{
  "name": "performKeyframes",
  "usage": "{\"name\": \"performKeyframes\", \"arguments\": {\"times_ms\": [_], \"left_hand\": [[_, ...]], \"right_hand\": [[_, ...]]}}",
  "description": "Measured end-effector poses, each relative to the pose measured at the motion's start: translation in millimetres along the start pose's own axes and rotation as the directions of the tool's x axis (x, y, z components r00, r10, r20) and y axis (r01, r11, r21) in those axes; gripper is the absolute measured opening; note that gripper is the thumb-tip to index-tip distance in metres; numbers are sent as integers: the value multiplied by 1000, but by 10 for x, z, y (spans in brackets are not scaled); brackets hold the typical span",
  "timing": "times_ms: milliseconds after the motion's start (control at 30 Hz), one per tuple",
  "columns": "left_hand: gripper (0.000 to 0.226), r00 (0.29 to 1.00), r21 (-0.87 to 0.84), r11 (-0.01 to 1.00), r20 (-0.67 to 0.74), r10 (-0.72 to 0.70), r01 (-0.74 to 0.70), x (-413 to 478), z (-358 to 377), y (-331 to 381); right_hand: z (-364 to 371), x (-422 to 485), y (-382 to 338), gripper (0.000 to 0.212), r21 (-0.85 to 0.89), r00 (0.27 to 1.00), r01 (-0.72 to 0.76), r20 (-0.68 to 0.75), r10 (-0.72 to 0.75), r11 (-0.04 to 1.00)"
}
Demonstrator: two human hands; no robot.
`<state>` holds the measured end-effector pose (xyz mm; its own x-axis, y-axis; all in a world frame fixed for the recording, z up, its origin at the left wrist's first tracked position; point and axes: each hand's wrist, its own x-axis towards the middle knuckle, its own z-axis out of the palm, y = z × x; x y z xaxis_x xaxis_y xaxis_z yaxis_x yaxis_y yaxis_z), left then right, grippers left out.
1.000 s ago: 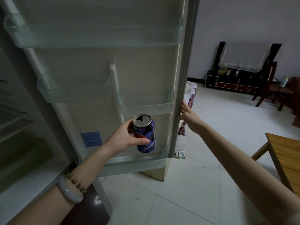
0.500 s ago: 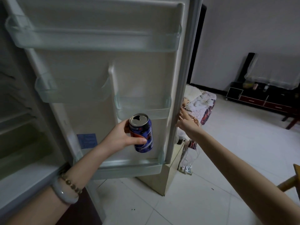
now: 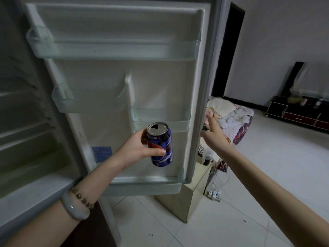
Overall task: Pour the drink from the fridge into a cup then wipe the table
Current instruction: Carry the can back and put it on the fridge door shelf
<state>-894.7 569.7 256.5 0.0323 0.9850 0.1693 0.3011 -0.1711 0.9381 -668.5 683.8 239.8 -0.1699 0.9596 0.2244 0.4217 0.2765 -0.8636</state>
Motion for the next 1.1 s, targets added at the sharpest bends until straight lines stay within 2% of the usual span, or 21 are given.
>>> {"name": "performKeyframes", "arguments": {"times_ms": [67,133,233,400,467,667,833,967,1100], "left_hand": [[48,1000,8,1000,11,12,-12,-1,-46,96],[48,999,-1,999,20,35,-35,5,-101,219],[47,995,14,996,43,86,-87,53,-210,481],[48,985,89,982,35,167,-169,281,-412,868],[48,985,118,978,23,173,-174,413,-449,923],[42,990,222,967,-26,135,-126,785,-421,813],[35,997,189,981,-53,53,-42,977,-389,557],[47,997,182,983,-75,1,13,1072,-380,412],[41,998,167,986,-57,-15,24,1096,-350,316]], "right_hand": [[-23,-171,-250,65,-30,995,68,76,-66,997],[-36,-308,-524,54,-33,970,74,233,-64,997],[-14,-412,-852,52,27,918,83,386,-87,996],[28,-290,-1135,52,331,919,53,353,-176,942],[43,-183,-1172,52,382,924,49,333,-187,923],[162,182,-1053,52,262,946,46,298,-126,964],[279,400,-898,52,222,941,-53,337,-26,974],[307,465,-903,44,202,917,-100,399,12,974],[346,525,-894,36,155,918,-133,391,63,979]]}}
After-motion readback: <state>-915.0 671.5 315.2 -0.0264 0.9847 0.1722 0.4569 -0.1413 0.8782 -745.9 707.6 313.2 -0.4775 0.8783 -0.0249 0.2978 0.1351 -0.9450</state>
